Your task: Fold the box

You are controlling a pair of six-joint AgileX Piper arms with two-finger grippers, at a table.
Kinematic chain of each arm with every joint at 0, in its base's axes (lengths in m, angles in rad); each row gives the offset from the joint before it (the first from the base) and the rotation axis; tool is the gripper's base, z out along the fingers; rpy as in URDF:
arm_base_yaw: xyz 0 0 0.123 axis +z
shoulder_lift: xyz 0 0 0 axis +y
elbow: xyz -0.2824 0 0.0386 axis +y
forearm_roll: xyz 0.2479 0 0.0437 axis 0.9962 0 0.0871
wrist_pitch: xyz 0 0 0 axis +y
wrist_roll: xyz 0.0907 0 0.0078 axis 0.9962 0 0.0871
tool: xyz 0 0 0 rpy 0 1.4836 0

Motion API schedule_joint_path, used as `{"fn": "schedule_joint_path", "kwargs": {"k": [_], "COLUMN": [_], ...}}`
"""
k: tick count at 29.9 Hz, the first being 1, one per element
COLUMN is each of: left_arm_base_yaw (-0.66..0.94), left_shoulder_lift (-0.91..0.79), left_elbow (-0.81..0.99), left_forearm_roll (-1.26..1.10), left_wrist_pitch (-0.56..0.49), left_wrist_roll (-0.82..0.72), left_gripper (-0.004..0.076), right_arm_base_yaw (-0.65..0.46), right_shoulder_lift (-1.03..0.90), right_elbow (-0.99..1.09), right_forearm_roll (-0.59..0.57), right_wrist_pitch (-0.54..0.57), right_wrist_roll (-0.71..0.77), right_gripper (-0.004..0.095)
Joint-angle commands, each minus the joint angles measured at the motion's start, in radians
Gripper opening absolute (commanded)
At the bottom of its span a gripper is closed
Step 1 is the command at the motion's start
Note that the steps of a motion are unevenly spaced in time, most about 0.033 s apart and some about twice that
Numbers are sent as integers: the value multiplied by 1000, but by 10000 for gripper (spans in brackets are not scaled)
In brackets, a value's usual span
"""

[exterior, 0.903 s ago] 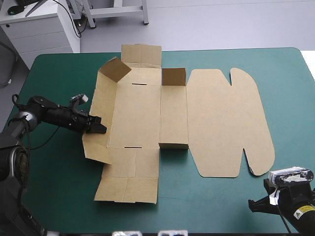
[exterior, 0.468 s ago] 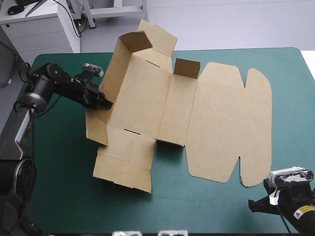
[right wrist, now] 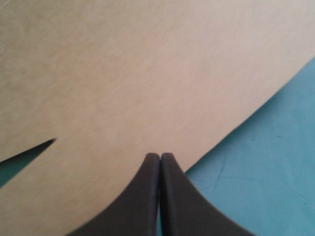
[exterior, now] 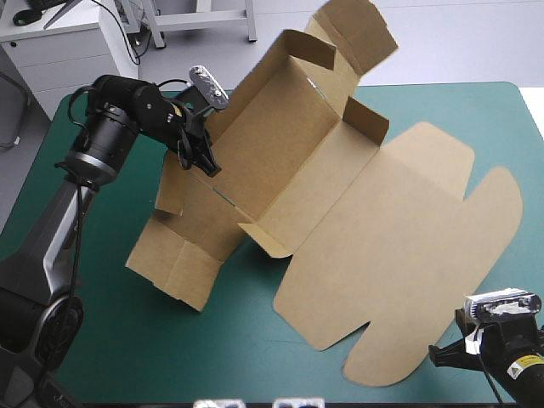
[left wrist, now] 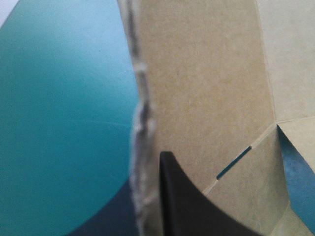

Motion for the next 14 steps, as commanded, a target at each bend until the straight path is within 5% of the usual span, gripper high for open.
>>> {"fn": "schedule_joint_path", "kwargs": {"k": [1, 14], "left_arm_base_yaw": [-90, -271], "left_shoulder_lift": [-55, -53], "left_elbow": [-39, -5], "left_forearm_roll": [153, 364], "left_wrist_pitch": [-59, -189], "left_wrist_roll": [12, 99], "left_gripper": [-8, -8], "right_arm_base_yaw": [5, 5], "right_shoulder_lift": [10, 10], "right_elbow": [-28, -28], "right_forearm_roll": [10, 10], "right_wrist_pitch": [-57, -57], "right_wrist_roll": [-3, -3], "right_gripper": [-19, -19]}}
